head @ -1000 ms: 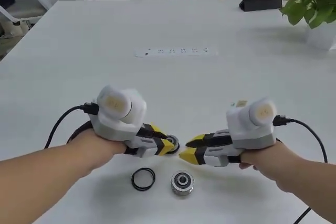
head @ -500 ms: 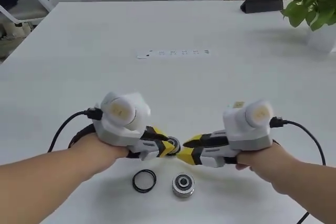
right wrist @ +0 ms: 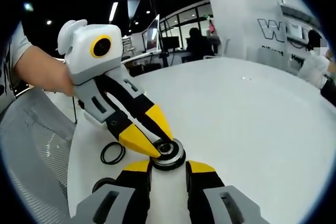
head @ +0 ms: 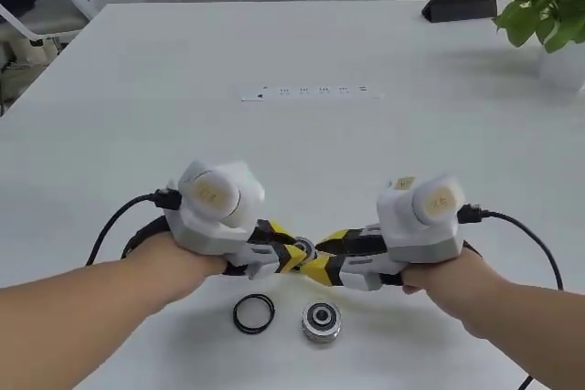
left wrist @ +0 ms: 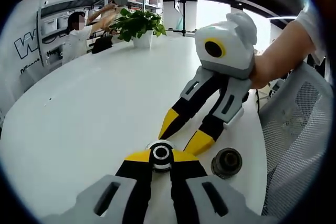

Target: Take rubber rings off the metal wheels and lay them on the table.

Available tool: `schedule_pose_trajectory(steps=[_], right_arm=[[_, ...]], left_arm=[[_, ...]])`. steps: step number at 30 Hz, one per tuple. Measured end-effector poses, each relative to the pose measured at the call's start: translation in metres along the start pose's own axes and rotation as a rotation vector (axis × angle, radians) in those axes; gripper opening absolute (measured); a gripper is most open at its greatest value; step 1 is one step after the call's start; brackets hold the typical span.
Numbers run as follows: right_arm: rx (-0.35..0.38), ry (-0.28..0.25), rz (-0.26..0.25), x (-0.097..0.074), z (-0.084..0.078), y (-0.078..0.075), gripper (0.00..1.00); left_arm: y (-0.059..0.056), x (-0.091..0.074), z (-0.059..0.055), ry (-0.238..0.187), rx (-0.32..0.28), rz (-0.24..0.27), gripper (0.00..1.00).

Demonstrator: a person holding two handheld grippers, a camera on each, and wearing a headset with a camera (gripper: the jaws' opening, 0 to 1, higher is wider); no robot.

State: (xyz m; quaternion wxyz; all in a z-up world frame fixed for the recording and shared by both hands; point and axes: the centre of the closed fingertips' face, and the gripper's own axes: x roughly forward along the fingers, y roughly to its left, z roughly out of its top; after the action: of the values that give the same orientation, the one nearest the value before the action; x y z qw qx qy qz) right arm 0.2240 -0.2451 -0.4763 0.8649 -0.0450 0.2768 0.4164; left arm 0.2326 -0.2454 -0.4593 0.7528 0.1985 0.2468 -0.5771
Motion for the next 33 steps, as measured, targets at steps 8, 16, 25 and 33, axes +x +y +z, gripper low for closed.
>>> schedule_pose_trajectory(steps=[8,16,25,33], right_arm=[[-0.015,0.012,0.009,-0.002,-0.003,0.003,0.18],[0.005,0.005,0.010,-0.005,-0.005,0.002,0.12],[0.016,0.012,0.017,-0.007,-0.007,0.003,0.03],[0.095,-0.003,0.004,-0.010,-0.007,-0.002,0.00]], left_arm=[[0.000,0.001,-0.001,-0.001,-0.008,0.004,0.07],[0.000,0.001,-0.001,-0.004,-0.015,0.003,0.07],[0.000,0.001,-0.001,-0.004,-0.018,0.008,0.07],[0.000,0.001,-0.001,-0.006,-0.018,0.010,0.07]])
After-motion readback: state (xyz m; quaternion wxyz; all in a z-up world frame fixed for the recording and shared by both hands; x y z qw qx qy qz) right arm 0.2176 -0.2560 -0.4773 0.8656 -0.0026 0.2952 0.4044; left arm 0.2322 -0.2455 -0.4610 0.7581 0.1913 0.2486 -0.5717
